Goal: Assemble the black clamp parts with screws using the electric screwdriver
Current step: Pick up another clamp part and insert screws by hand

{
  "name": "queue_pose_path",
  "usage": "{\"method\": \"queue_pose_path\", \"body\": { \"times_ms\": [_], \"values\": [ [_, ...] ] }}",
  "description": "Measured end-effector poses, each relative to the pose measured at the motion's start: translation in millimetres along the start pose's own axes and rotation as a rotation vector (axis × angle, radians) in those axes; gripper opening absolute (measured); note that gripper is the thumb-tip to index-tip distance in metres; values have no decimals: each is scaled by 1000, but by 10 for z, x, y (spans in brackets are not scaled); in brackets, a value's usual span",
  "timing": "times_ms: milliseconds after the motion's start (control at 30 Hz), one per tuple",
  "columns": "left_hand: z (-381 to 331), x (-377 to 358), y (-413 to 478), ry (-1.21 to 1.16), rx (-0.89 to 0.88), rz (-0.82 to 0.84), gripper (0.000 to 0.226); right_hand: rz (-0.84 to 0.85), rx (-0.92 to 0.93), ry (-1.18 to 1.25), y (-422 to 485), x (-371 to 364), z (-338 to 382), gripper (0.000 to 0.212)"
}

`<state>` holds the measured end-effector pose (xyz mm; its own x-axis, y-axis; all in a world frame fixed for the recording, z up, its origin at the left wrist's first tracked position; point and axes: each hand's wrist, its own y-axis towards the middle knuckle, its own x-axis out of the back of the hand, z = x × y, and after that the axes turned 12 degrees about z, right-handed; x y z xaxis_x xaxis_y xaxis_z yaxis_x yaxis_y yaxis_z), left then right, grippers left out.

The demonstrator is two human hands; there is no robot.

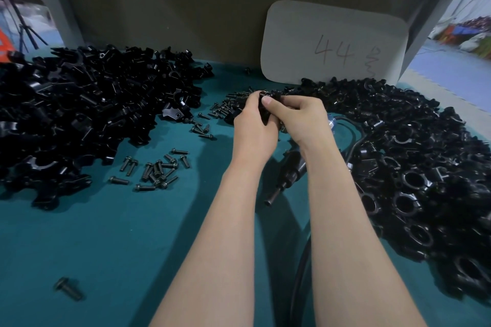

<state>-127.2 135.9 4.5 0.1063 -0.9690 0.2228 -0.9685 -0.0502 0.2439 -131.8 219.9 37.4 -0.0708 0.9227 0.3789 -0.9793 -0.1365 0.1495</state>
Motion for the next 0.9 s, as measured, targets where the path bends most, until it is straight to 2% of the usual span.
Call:
{"method": "queue_pose_path", "body": {
  "times_ms": [233, 400, 500, 600, 667, 733, 800, 900],
  "values": [
    [21, -16, 2, 25, -4, -5, 30, 12, -12, -1, -19, -20, 33, 10],
    [25, -31, -6, -11, 41, -64, 27, 20, -99, -49, 11, -36, 77, 42],
    [58, -6, 23, -211, 133, -102, 14, 33, -198, 3, 68, 37, 45, 29],
    [76, 30, 28, -453, 242, -128, 16, 95, -217, 189, 31, 77, 29, 27],
    [79, 33, 22, -542, 283, -133, 17, 55, -197, 103, 33, 75, -1, 20],
    [88, 31, 24, -528, 306, -135, 15, -5, -162, -74, 44, 75, -29, 8],
    [96, 37, 23, -464, 306, -139, 15, -65, -130, -191, 51, 81, -49, 16],
    [101, 39, 7, -259, 266, -139, 14, -114, -65, -121, 41, 65, -39, 22]
  ]
}}
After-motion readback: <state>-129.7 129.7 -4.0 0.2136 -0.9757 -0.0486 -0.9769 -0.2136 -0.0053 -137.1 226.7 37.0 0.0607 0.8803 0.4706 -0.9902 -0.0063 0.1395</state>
